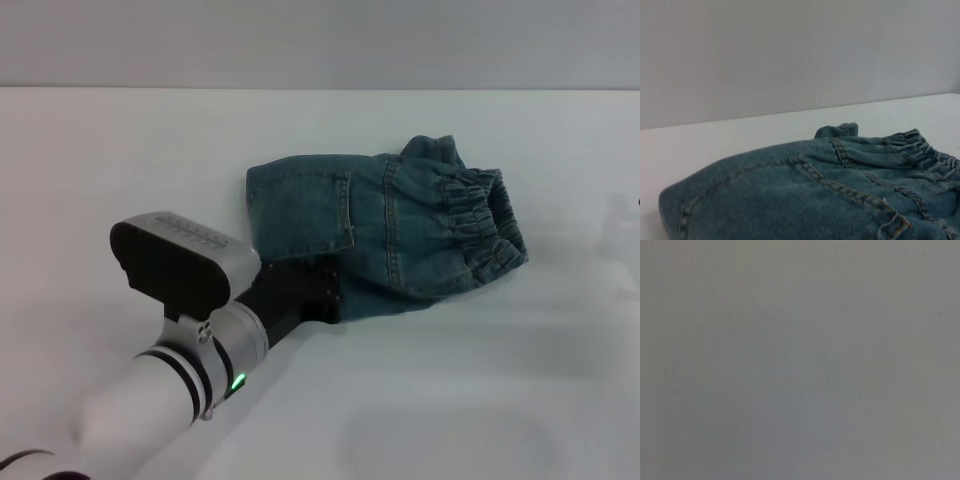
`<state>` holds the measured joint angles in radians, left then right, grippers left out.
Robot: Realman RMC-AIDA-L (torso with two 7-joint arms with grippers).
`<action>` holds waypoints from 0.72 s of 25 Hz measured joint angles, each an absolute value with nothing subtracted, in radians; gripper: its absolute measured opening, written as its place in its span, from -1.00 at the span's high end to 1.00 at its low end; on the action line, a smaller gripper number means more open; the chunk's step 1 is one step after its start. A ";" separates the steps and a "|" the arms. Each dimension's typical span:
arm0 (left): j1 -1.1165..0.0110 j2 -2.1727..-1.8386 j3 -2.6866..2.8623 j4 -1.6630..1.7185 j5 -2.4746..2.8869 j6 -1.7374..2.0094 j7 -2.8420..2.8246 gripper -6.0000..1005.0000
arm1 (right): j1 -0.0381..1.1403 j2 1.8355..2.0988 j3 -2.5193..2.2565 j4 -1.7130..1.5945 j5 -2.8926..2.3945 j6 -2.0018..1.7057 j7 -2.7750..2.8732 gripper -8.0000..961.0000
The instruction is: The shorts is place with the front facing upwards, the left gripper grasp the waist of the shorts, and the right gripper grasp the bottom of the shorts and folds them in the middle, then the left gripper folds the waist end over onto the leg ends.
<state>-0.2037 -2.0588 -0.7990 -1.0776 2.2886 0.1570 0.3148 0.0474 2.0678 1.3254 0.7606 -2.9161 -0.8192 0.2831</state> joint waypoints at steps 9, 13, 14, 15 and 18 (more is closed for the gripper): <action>-0.284 -2.059 -0.807 -1.004 2.289 0.198 0.279 0.91 | 0.044 2.069 1.325 0.754 -2.916 -0.819 0.283 0.99; -0.317 -2.059 -0.808 -0.967 2.292 0.204 0.239 0.89 | 0.039 2.070 1.325 0.754 -2.916 -0.819 0.285 0.99; -0.317 -2.059 -0.808 -0.967 2.292 0.204 0.239 0.88 | 0.039 2.070 1.325 0.755 -2.916 -0.819 0.286 0.99; -0.317 -2.059 -0.808 -0.967 2.292 0.204 0.239 0.88 | 0.038 2.070 1.325 0.755 -2.916 -0.819 0.286 0.99; -0.322 -2.058 -0.808 -0.952 2.293 0.219 0.236 0.86 | 0.037 2.071 1.325 0.755 -2.916 -0.819 0.287 0.99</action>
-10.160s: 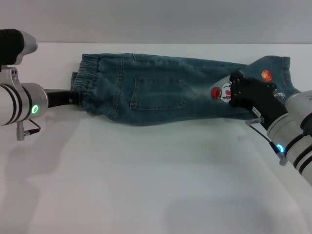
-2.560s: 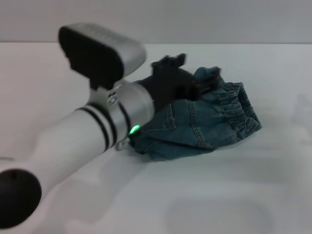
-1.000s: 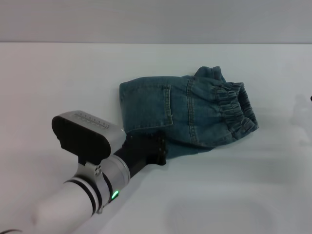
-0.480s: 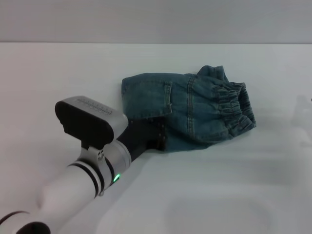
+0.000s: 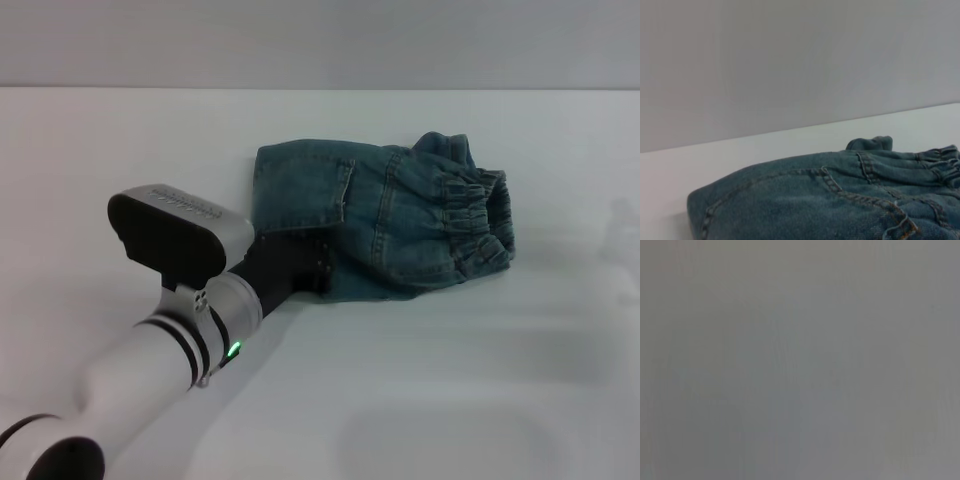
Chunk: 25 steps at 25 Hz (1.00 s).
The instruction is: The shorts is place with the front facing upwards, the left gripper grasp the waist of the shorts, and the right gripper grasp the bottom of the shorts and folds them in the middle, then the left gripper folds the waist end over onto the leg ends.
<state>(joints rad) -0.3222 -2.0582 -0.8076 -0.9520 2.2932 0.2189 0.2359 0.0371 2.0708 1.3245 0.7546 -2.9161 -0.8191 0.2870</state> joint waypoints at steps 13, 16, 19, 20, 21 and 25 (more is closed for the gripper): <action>0.016 -2.043 -0.781 -1.178 2.469 0.356 0.248 0.80 | 0.044 2.071 1.311 0.752 -2.916 -0.819 0.283 0.91; 0.039 -2.039 -0.781 -1.181 2.481 0.422 0.244 0.79 | 0.047 2.071 1.305 0.749 -2.917 -0.820 0.282 0.87; 0.036 -2.032 -0.850 -1.059 2.491 0.705 0.241 0.77 | 0.048 2.073 1.314 0.722 -2.916 -0.872 0.238 0.84; 0.036 -2.032 -0.850 -1.059 2.491 0.705 0.241 0.77 | 0.048 2.074 1.318 0.712 -2.916 -0.900 0.218 0.83; 0.010 -2.045 -0.892 -0.982 2.492 0.775 0.240 0.76 | 0.047 2.075 1.323 0.697 -2.916 -0.938 0.186 0.82; -0.062 -2.060 -0.989 -0.822 2.470 0.847 0.198 0.74 | 0.040 2.075 1.325 0.649 -2.913 -1.047 0.109 0.77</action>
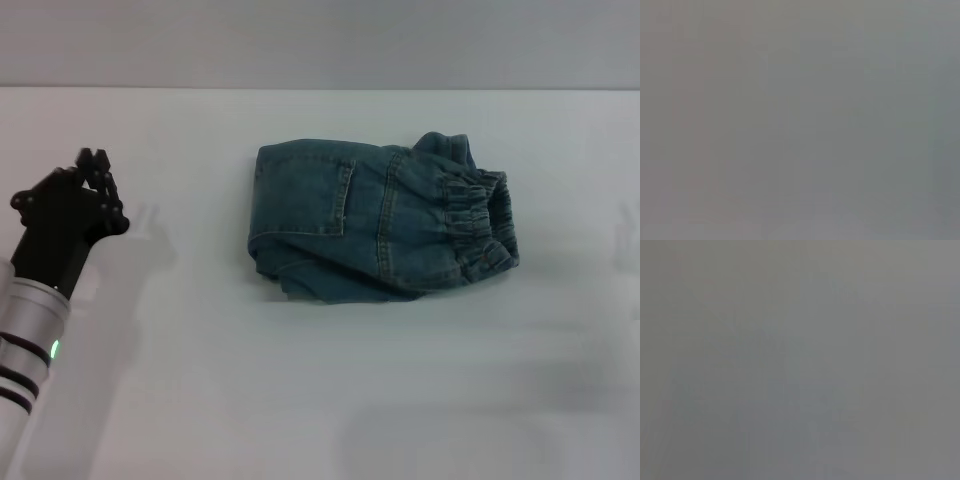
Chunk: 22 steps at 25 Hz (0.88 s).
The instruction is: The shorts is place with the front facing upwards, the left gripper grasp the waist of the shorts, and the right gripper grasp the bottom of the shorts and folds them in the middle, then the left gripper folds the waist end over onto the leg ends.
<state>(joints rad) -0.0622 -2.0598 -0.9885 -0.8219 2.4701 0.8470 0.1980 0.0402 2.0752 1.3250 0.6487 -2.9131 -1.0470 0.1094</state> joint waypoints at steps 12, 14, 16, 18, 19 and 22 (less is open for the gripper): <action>-0.180 -2.061 -0.937 -0.583 2.489 1.000 0.084 0.34 | 0.085 2.087 1.310 0.475 -2.870 -1.265 0.115 0.25; -0.187 -2.062 -0.933 -0.571 2.489 1.000 0.080 0.21 | 0.088 2.087 1.309 0.474 -2.869 -1.262 0.121 0.09; -0.189 -2.063 -0.932 -0.565 2.488 1.001 0.080 0.05 | 0.090 2.087 1.303 0.474 -2.865 -1.262 0.123 -0.08; -0.189 -2.063 -0.933 -0.561 2.486 1.002 0.081 -0.11 | 0.092 2.087 1.293 0.474 -2.855 -1.262 0.123 -0.24; -0.189 -2.063 -0.933 -0.560 2.486 1.002 0.082 -0.19 | 0.092 2.087 1.290 0.473 -2.850 -1.262 0.123 -0.33; -0.182 -2.063 -0.939 -0.559 2.484 1.013 0.086 -0.38 | 0.098 2.084 1.288 0.469 -2.846 -1.261 0.123 -0.57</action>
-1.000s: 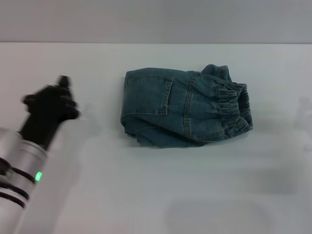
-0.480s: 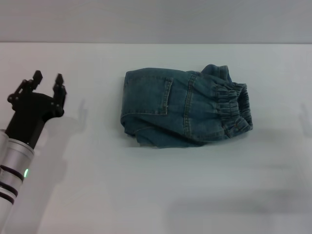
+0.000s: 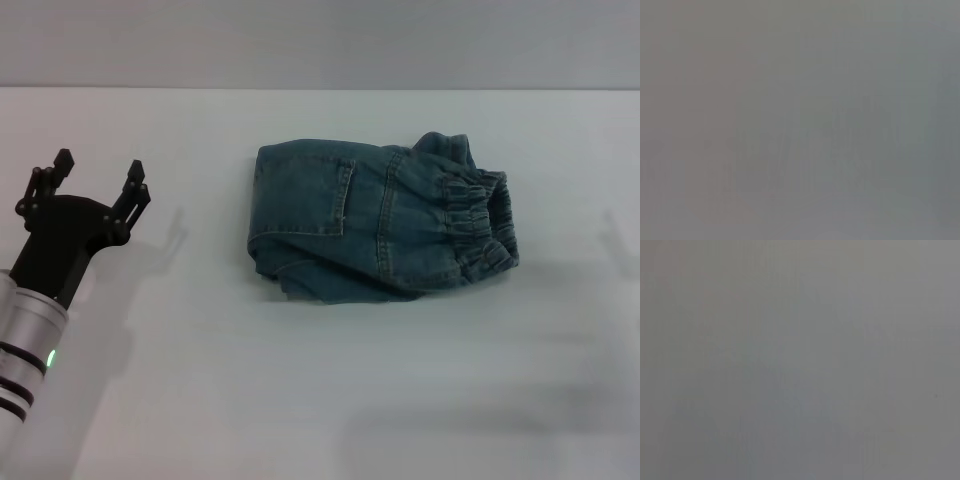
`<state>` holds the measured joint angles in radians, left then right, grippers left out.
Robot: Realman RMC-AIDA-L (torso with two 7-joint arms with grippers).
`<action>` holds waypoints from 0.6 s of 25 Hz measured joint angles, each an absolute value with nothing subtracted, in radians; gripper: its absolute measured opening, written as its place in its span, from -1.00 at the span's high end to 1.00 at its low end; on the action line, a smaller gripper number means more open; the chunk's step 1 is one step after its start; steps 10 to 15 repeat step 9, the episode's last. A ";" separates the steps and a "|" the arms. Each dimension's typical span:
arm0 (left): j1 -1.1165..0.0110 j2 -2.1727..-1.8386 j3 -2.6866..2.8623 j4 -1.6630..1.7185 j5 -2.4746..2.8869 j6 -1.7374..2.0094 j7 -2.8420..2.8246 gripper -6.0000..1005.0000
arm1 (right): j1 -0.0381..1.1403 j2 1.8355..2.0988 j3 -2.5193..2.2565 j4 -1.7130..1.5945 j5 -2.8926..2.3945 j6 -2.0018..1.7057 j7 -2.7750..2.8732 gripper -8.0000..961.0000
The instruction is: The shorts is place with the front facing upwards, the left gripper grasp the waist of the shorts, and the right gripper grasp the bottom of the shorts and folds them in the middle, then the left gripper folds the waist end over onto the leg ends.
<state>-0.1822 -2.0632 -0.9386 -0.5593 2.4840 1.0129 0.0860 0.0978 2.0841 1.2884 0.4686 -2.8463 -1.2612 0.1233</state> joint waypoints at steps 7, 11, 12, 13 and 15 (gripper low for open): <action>-0.179 -2.064 -0.941 -0.559 2.482 1.023 0.088 -0.64 | 0.121 2.082 1.286 0.448 -2.823 -1.261 0.124 -0.68; -0.184 -2.064 -0.941 -0.558 2.482 1.024 0.092 -0.64 | 0.126 2.082 1.286 0.439 -2.812 -1.261 0.124 -0.68; -0.184 -2.064 -0.941 -0.558 2.482 1.024 0.092 -0.64 | 0.126 2.082 1.286 0.439 -2.812 -1.261 0.124 -0.68; -0.184 -2.064 -0.941 -0.558 2.482 1.024 0.092 -0.64 | 0.126 2.082 1.286 0.439 -2.812 -1.261 0.124 -0.68; -0.184 -2.064 -0.941 -0.558 2.482 1.024 0.092 -0.64 | 0.126 2.082 1.286 0.439 -2.812 -1.261 0.124 -0.68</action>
